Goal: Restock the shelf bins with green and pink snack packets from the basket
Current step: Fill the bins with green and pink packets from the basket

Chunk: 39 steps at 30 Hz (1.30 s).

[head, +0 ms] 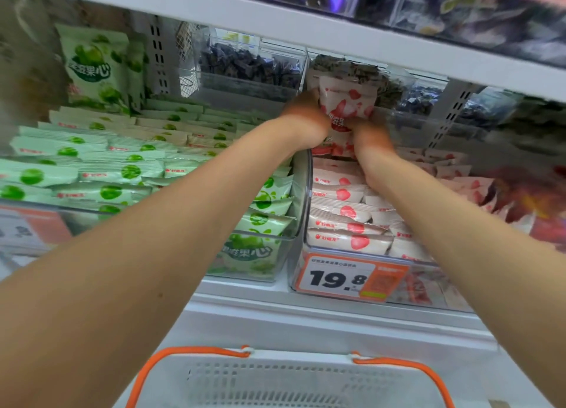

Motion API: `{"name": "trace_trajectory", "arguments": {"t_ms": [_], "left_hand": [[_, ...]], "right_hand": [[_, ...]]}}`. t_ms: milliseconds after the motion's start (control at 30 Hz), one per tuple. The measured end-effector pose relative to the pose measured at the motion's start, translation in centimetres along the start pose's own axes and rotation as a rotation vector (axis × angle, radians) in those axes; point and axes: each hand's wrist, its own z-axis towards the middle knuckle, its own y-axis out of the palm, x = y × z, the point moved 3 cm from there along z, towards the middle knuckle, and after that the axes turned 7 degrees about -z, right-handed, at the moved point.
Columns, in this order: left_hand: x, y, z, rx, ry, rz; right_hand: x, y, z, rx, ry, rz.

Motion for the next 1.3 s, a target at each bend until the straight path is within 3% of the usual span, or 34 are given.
{"name": "trace_trajectory", "arguments": {"t_ms": [267,633,800,1067,1300], "left_hand": [[-0.9,-0.2,-0.1,0.049,-0.012,-0.186],[-1.0,-0.2,-0.1,0.014,-0.067,-0.063],[-0.5,0.0,-0.2,-0.058,-0.069,-0.018],[-1.3,-0.9,-0.9,0.204,-0.139,-0.022],[1.3,-1.8,-10.7,0.413,-0.017,0.119]], "right_hand": [[-0.1,0.5,-0.1,0.023,-0.060,-0.121],[-0.1,0.7,-0.5,-0.077,-0.019,0.034],[0.7,0.5,-0.2,-0.122,0.027,-0.075],[0.8,-1.3,-1.4,-0.020,-0.057,-0.122],[0.9,-6.0,-8.3,0.011,-0.344,-0.603]]}}
